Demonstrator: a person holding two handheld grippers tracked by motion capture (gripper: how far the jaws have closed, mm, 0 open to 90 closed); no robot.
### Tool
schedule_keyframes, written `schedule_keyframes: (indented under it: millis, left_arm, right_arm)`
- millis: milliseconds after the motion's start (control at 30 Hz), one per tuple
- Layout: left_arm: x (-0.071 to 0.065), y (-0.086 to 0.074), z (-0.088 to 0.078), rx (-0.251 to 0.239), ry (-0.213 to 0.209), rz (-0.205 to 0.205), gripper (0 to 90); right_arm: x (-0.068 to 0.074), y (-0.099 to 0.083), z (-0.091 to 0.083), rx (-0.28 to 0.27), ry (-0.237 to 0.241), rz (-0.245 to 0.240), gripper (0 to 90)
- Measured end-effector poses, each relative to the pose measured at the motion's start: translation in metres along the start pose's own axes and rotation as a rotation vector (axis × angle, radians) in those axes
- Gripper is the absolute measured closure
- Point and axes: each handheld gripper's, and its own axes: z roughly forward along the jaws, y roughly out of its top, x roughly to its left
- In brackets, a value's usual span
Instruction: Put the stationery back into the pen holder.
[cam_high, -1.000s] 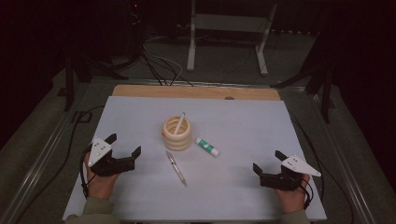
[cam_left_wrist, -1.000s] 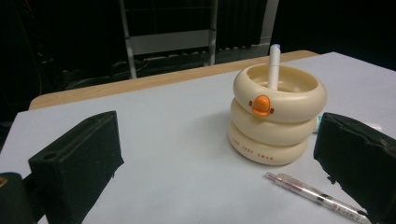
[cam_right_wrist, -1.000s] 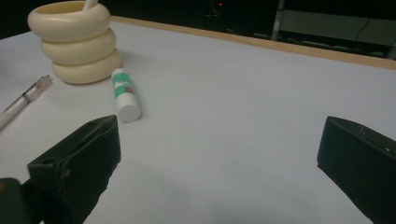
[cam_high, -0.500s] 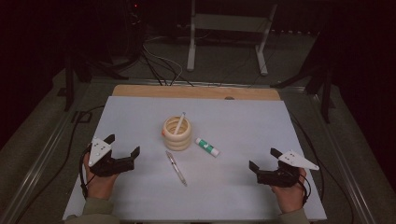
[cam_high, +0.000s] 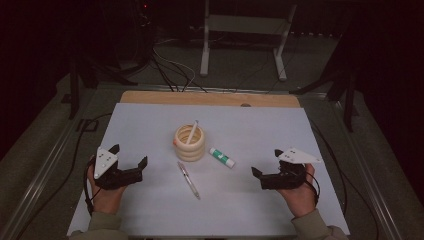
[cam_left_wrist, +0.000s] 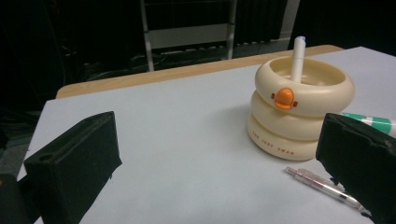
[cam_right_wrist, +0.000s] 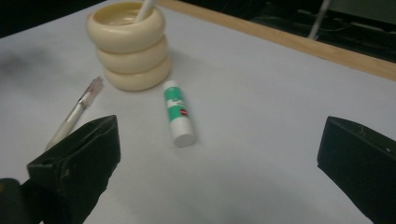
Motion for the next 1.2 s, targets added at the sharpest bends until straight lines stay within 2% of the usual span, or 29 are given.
schedule_keyframes:
  millis: [333, 433, 633, 800, 1200]
  left_arm:
    - [-0.002, 0.0, 0.001, 0.011, -0.011, 0.017, 0.3]
    - [-0.002, 0.001, 0.001, 0.018, -0.009, 0.022, 0.3]
    - [-0.001, 0.001, 0.002, 0.031, -0.009, 0.022, 0.3]
    - [-0.001, 0.001, 0.002, 0.035, -0.019, 0.018, 0.3]
    - [0.002, -0.001, 0.001, 0.027, -0.005, -0.002, 0.3]
  right_arm:
    - [0.018, 0.022, 0.02, 0.067, 0.09, -0.033, 0.0]
    - [0.025, 0.028, 0.026, 0.085, 0.098, -0.054, 0.0]
    - [0.035, 0.037, 0.037, 0.121, 0.124, -0.056, 0.0]
    - [0.043, 0.041, 0.046, 0.147, 0.138, -0.062, 0.0]
    - [0.062, 0.047, 0.067, 0.21, 0.174, -0.082, 0.0]
